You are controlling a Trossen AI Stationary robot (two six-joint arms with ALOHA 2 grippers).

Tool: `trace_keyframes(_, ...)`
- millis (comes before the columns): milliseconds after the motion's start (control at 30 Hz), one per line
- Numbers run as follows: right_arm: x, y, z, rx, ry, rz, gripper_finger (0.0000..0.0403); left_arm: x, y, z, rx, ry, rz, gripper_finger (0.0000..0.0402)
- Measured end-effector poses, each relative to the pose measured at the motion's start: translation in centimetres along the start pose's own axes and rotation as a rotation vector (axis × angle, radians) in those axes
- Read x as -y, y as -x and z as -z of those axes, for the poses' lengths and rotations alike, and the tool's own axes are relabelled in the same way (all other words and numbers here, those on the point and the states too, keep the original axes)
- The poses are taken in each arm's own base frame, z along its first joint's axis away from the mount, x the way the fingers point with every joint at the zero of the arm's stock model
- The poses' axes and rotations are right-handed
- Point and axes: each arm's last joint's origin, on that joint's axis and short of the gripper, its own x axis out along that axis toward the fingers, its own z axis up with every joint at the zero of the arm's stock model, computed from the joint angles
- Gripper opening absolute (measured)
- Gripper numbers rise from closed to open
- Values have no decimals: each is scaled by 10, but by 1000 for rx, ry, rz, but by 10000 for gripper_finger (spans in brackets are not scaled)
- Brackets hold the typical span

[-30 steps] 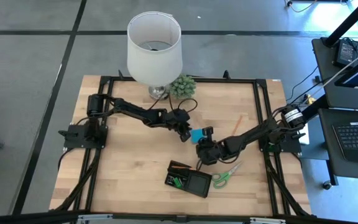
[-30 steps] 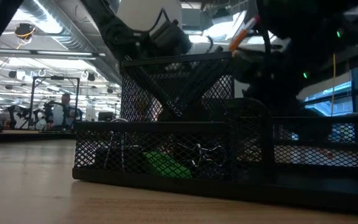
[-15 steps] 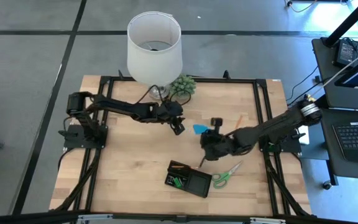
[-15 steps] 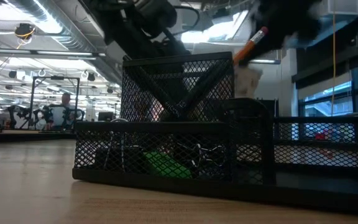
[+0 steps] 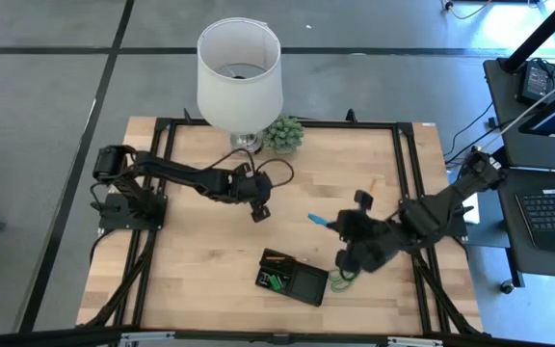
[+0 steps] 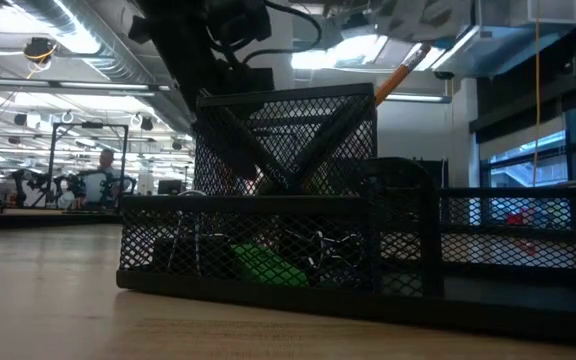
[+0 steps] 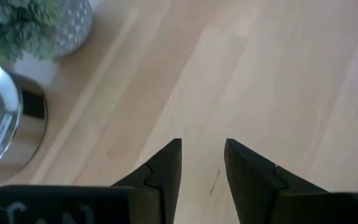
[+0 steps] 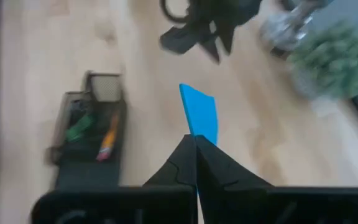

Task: Pick and place office supplies into organizer
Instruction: Put the blue sticky notes into the desk organizer

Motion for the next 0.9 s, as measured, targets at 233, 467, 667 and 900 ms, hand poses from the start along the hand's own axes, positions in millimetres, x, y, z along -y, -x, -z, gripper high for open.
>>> trace_keyframes(233,-48,5,17,-103,-44,-128,0,14,6,7,-2,-50,-2,116)
trace_keyframes(467,-87,-18,45,-196,-72,-98,0,23,10,10,7,-73,18,116)
trace_keyframes(667,-111,-42,57,-222,-79,-106,0,26,12,11,8,-81,24,116)
trace_keyframes(900,-115,-58,58,-228,-76,-84,0,26,12,11,8,-74,24,116)
